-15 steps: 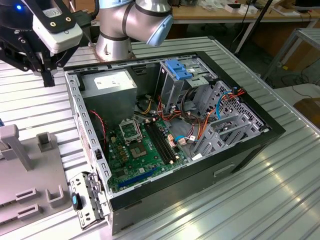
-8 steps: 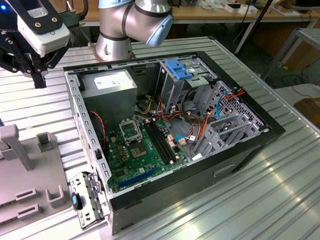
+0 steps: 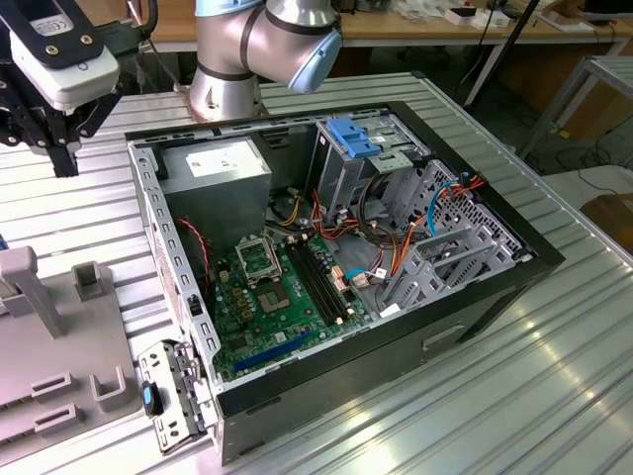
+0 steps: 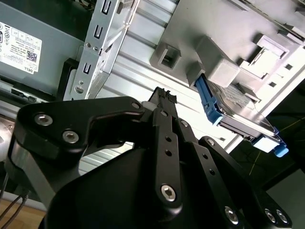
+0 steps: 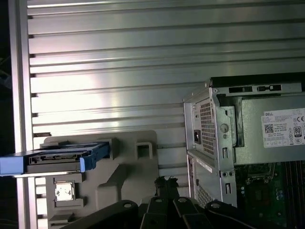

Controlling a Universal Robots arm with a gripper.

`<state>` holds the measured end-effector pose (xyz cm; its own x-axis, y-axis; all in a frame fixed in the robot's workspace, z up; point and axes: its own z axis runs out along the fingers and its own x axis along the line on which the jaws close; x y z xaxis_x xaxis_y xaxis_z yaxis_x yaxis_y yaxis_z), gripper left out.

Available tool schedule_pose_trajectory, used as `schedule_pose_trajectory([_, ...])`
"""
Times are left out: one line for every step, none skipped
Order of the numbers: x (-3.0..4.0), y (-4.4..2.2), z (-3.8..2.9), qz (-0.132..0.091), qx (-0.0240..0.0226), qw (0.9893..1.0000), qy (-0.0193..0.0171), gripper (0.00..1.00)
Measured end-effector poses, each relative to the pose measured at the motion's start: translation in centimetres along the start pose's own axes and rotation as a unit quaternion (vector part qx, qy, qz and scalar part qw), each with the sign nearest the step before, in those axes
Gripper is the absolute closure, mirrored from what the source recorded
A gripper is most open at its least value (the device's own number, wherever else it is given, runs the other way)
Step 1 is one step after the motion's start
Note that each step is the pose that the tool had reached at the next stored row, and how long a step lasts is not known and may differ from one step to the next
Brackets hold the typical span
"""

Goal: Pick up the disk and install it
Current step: 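Reach for the disk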

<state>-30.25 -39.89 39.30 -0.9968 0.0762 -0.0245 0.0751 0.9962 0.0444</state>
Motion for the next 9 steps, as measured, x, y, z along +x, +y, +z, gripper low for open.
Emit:
schedule_pose_trajectory([0.18,-0.02,-0.01,0.0,0.0,1.0,0.0,0.89])
schedule_pose_trajectory([0.38,-0.03,-0.01,0.0,0.0,1.0,0.0,0.89])
schedule_pose_trajectory([0.56,-0.04,-0.02,0.0,0.0,1.0,0.0,0.89])
schedule_pose_trajectory([0.65,-0.05,-0.02,0.0,0.0,1.0,0.0,0.89])
schedule_pose_trajectory([0.76,-0.06,-0.02,0.0,0.0,1.0,0.0,0.89])
schedule_pose_trajectory([0.84,-0.06,-0.02,0.0,0.0,1.0,0.0,0.89])
schedule_pose_trajectory([0.96,-0.07,-0.03,0.0,0.0,1.0,0.0,0.89])
schedule_pose_trajectory([1.17,-0.09,-0.03,0.0,0.0,1.0,0.0,0.89])
schedule_pose_trajectory([1.37,-0.1,-0.03,0.0,0.0,1.0,0.0,0.89])
